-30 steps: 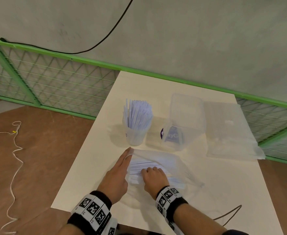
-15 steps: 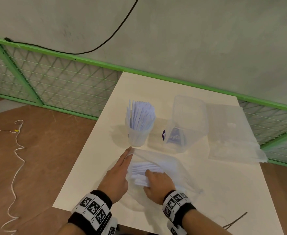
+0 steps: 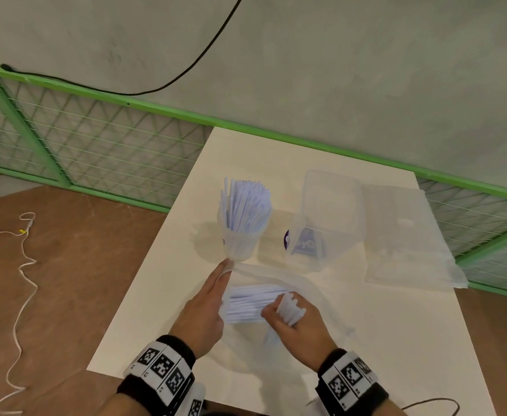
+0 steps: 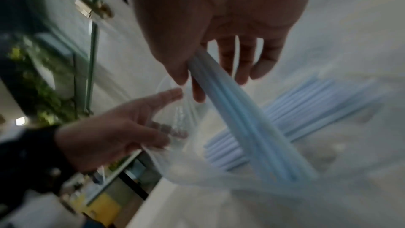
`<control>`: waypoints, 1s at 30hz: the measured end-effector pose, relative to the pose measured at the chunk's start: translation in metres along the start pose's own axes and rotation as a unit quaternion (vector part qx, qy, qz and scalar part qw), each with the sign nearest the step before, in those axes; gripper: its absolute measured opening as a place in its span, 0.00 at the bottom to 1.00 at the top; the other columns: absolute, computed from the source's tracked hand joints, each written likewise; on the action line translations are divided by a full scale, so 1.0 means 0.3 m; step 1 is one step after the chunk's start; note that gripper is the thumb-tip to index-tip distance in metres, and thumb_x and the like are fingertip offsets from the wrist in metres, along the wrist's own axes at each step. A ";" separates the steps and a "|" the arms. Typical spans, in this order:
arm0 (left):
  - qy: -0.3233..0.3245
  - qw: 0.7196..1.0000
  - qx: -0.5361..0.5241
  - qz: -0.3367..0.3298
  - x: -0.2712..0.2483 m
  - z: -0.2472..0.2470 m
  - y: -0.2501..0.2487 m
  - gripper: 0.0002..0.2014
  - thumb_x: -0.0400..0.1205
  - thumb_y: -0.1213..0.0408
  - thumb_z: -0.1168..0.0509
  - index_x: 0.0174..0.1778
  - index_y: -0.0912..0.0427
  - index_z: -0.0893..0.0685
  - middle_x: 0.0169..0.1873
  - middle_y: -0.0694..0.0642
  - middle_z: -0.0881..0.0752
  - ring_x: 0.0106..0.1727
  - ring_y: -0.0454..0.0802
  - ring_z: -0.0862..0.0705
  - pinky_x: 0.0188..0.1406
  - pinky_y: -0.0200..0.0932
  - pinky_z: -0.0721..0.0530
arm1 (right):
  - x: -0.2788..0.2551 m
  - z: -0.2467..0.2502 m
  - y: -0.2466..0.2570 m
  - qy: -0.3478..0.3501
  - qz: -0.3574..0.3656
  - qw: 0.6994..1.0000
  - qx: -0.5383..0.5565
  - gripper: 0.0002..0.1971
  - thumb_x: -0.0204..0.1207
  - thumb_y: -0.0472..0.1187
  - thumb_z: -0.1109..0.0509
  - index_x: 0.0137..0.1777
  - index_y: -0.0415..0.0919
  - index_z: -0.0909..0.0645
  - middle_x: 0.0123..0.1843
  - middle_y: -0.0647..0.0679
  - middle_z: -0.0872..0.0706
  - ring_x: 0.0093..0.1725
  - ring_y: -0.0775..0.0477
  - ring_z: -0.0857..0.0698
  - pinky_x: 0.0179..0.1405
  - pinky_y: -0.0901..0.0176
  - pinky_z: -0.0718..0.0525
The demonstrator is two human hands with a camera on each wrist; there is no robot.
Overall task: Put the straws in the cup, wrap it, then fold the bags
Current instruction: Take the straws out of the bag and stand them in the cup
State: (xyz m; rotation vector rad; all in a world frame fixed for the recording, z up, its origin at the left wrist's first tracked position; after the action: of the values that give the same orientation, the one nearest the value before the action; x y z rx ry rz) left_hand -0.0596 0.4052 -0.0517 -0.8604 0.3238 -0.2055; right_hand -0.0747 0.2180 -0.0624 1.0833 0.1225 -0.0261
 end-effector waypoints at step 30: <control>0.006 1.000 0.001 0.016 -0.013 0.011 0.020 0.48 0.73 0.82 0.44 0.84 0.39 0.54 0.79 0.24 0.61 0.73 0.40 0.28 0.60 0.28 0.27 | 0.570 0.170 0.619 -0.068 0.058 0.991 -0.103 0.21 0.72 0.52 0.28 0.45 0.29 0.14 0.38 0.39 0.09 0.33 0.45 0.10 0.41 0.48 0.09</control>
State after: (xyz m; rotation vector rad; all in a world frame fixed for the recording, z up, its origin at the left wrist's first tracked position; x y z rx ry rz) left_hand -0.0618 0.4124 -0.0535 -0.8523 0.3478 -0.1820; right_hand 0.1145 0.2667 0.1053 0.8770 -0.0608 0.0177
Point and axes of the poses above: each hand's wrist, its own x-axis towards the middle knuckle, its own z-axis out of the back of the hand, y = z × x, the point moved 8 cm from there along x, towards the middle knuckle
